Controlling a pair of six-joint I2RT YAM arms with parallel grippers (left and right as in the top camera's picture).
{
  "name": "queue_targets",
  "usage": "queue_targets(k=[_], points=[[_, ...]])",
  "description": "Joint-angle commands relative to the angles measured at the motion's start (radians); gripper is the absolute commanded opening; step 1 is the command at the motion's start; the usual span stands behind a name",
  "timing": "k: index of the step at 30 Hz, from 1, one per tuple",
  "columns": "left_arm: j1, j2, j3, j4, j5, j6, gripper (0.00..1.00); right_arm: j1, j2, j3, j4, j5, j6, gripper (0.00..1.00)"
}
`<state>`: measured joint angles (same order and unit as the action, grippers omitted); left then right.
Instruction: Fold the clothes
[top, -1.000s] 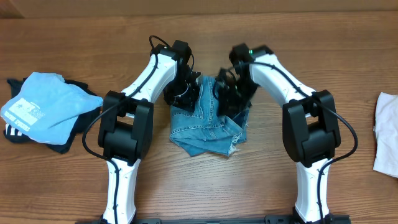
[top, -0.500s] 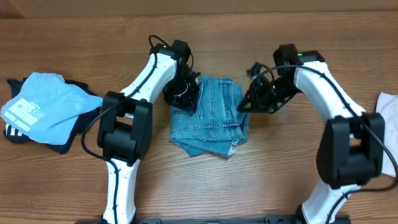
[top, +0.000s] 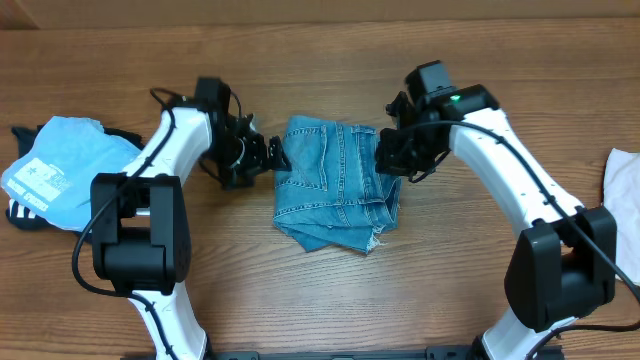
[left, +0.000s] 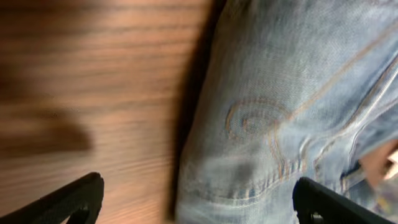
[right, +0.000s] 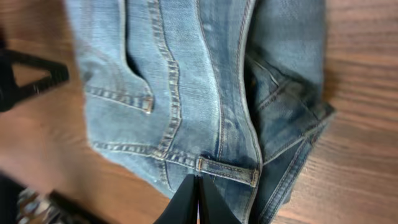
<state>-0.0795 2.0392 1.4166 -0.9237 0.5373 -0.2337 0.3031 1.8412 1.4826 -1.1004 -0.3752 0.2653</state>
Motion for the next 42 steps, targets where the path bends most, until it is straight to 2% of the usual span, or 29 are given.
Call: queue_targets(k=[1,11,12,15,17,18,21,25,28,30,32,35,38,40,42], points=[[-0.01,0.0,-0.13,0.124,0.153,-0.084,1.0,0.036,0.045,0.002,0.017,0.15,0.133,0.06],[-0.145,0.0,-0.161,0.272,0.134,-0.275,0.99,0.038,0.298,0.0,0.023,0.086,0.154,0.04],[-0.163,0.0,-0.161,0.299,0.14,-0.281,0.93,0.038,0.312,-0.001,0.031,0.085,0.154,0.04],[-0.199,0.0,-0.161,0.365,0.153,-0.306,0.58,0.038,0.323,-0.003,0.03,0.082,0.154,0.04],[-0.219,0.0,-0.161,0.414,0.163,-0.305,0.27,0.038,0.323,-0.003,0.028,0.082,0.154,0.04],[-0.222,0.0,-0.161,0.425,0.175,-0.294,0.04,0.038,0.323,-0.003,0.019,0.082,0.153,0.04],[-0.199,-0.04,-0.161,0.391,0.182,-0.23,0.04,0.025,0.323,0.012,-0.075,0.11,0.077,0.04],[-0.132,-0.389,-0.161,0.319,-0.105,-0.245,0.04,-0.057,0.227,0.079,-0.208,0.106,0.01,0.04],[0.002,-0.624,-0.159,0.353,-0.129,-0.309,0.04,-0.065,0.089,0.093,-0.201,0.105,-0.004,0.04],[0.186,-0.703,-0.141,0.386,-0.052,-0.336,0.04,-0.062,0.008,0.097,-0.186,0.104,-0.003,0.05],[0.396,-0.71,-0.132,0.385,0.051,-0.335,0.04,-0.06,-0.014,0.097,-0.202,0.1,-0.004,0.05],[0.632,-0.709,-0.132,0.35,0.065,-0.317,0.04,-0.06,-0.014,0.097,-0.23,0.101,-0.004,0.05],[0.892,-0.669,-0.132,0.354,0.169,-0.278,0.04,-0.06,-0.014,0.097,-0.236,0.101,-0.004,0.05],[0.979,-0.598,-0.132,0.356,0.214,-0.269,0.04,-0.06,-0.014,0.097,-0.245,0.101,-0.004,0.05],[1.052,-0.452,-0.132,0.36,0.301,-0.206,0.04,-0.06,-0.014,0.097,-0.265,0.101,-0.004,0.05]])
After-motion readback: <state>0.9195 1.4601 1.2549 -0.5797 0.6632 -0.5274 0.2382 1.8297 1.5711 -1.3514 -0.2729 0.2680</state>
